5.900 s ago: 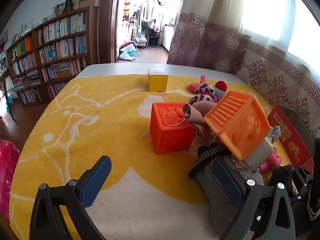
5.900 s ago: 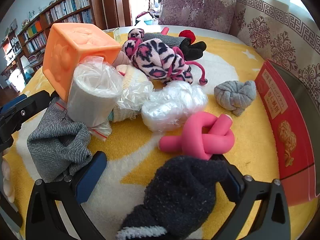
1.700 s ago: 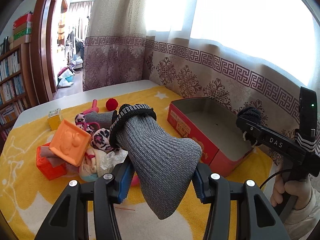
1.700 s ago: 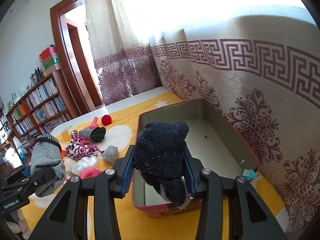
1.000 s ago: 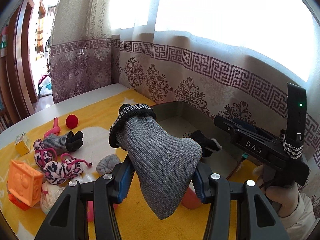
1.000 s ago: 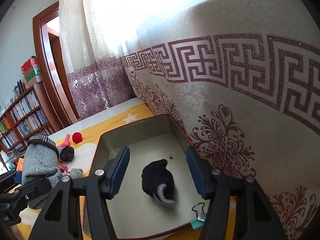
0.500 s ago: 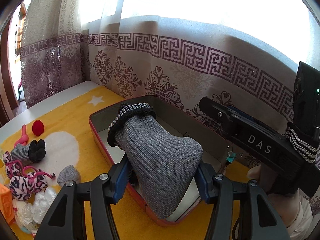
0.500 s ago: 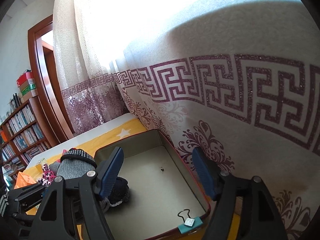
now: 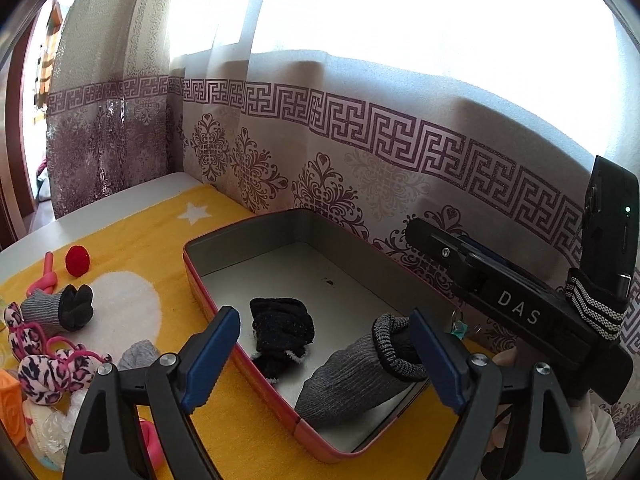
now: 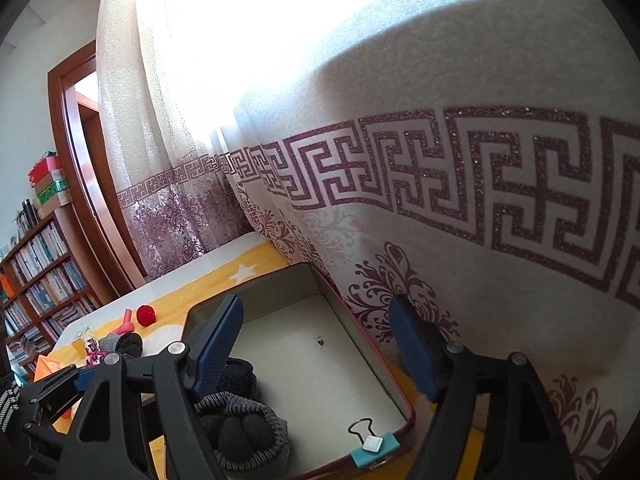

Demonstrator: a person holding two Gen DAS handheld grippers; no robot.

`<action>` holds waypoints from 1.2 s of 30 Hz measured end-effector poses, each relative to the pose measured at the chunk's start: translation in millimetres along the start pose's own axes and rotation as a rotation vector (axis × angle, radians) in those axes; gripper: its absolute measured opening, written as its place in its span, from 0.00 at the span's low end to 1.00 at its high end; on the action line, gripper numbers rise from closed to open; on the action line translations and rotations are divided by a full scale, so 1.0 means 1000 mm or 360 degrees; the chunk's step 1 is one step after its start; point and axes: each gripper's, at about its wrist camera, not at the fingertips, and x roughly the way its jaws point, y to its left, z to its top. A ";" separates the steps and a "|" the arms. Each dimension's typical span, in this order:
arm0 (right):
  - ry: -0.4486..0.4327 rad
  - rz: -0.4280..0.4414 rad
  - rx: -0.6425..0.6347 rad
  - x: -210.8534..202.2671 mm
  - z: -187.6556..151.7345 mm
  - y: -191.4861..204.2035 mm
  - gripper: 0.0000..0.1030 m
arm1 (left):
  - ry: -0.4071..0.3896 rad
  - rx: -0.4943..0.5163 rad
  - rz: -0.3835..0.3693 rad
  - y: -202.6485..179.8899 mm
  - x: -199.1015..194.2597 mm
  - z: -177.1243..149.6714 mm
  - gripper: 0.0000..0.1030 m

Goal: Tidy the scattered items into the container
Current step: 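Open both grippers to drop the socks into the red tin box, then move both grippers back toward the scattered items on the blanket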

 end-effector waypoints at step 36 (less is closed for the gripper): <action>0.0169 0.0440 -0.0331 -0.019 -0.048 0.130 0.78 | -0.0274 -0.0518 0.0640 0.158 -0.144 -0.049 0.86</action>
